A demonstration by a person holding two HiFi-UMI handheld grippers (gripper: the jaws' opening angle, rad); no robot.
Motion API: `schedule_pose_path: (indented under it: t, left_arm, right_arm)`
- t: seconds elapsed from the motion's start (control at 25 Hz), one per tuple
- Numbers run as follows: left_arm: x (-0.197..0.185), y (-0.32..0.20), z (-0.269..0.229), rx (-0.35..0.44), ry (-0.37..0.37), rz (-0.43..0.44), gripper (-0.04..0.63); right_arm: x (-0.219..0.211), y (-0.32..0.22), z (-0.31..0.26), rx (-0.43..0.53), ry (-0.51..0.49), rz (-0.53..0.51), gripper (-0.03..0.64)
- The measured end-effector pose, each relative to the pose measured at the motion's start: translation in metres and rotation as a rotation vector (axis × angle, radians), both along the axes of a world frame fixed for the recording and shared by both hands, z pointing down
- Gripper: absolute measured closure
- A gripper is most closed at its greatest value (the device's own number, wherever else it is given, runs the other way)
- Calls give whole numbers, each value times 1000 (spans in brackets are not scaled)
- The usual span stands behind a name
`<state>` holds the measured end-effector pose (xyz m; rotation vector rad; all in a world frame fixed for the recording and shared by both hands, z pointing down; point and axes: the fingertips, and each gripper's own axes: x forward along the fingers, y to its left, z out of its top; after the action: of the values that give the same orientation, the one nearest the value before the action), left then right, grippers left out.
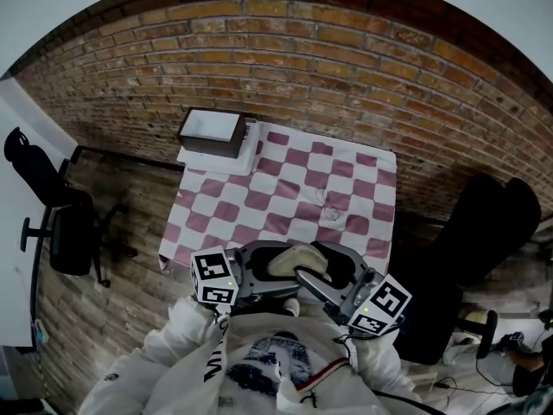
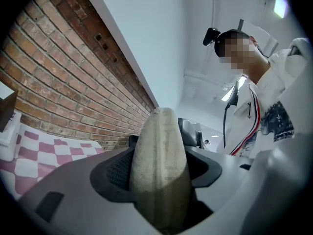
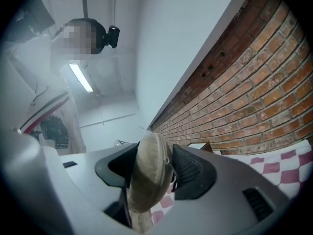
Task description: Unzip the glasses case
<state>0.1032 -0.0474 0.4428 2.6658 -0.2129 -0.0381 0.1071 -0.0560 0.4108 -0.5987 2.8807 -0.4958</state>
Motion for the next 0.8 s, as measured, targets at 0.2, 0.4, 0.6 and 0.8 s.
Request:
schedule_pose_path:
  t: [0.2, 0.4, 0.6, 0.8]
  left_arm:
    - [-1, -5, -4, 21, -32, -4, 305]
    - [-5, -11, -2, 47, -87, -10, 308]
    - [-16, -20, -12, 64, -120, -15, 308]
    - [-28, -29, -16, 129, -208, -16, 308]
  right_arm:
    - [3, -3, -3, 2, -42, 12, 383]
    - [8, -7, -3, 27, -18, 43, 382]
    - [17, -12, -5, 22, -44, 76, 382]
    - [26, -16, -6, 27, -75, 110, 382]
